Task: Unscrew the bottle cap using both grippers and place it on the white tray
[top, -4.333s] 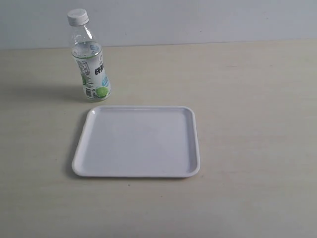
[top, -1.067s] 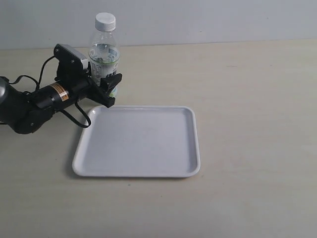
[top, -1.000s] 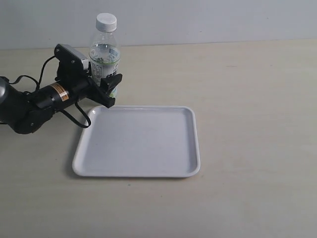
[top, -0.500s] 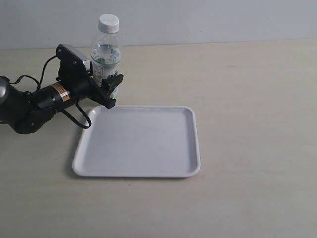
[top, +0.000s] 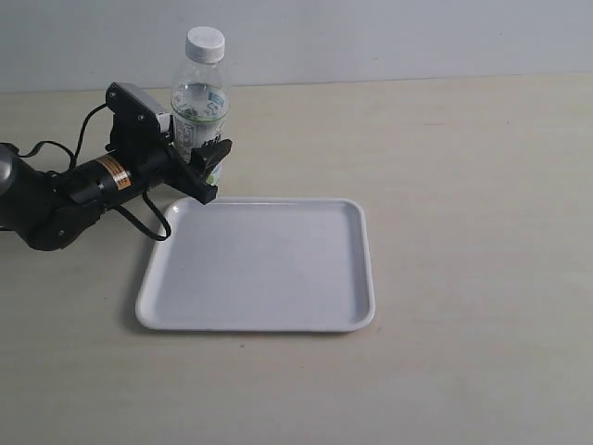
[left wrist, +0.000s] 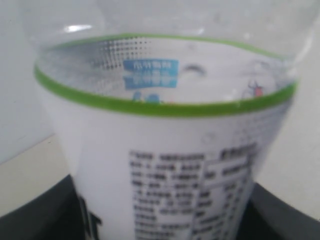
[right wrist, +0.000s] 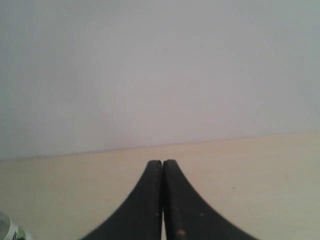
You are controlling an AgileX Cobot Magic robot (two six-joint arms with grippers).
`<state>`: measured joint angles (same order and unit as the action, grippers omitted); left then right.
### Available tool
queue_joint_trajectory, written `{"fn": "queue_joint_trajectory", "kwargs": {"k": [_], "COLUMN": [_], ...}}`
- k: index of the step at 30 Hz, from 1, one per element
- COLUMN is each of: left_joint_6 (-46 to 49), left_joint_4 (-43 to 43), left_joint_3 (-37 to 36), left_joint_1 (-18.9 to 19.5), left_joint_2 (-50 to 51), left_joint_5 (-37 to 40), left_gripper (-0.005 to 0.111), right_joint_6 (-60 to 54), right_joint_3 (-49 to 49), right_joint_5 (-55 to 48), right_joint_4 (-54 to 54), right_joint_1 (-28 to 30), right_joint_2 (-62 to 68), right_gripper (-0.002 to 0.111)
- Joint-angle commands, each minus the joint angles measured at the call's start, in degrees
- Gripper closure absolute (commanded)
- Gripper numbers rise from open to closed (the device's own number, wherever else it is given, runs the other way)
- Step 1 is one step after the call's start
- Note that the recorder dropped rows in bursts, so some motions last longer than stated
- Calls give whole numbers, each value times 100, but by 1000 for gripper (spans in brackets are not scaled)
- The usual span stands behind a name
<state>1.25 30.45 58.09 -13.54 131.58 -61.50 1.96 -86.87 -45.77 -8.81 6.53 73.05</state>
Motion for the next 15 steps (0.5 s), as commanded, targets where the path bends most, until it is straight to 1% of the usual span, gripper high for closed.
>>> {"fn": "queue_joint_trajectory", "kwargs": {"k": [1,2,5,9,15], "left_joint_6": [116,156,156,171,367], "left_joint_4": [27,39,48,48,48], "left_joint_3": [10,10,10,10,10], "left_joint_1": [-25,-25,-25,-25,-25], "left_joint_2": [-99,-99,-99,-99,-99], "left_joint_5": [-152,-137,-113,-99,-99], "left_gripper": [107,107,107,107,107], "right_joint_6": [-821,-947,-982,-1074,-1309], "right_joint_3": [-2254,-2695,-3297,-3413,-3413], "right_joint_5": [-2133,-2420,-2420,-2420,-2420], "right_joint_4": [-773,-1035,-1266,-1336,-1371], "right_joint_1": [12,12,-60,-380,-1298], "right_joint_2": [1639,2053,2599,3028,3596], "right_gripper": [108,108,108,108,108]}}
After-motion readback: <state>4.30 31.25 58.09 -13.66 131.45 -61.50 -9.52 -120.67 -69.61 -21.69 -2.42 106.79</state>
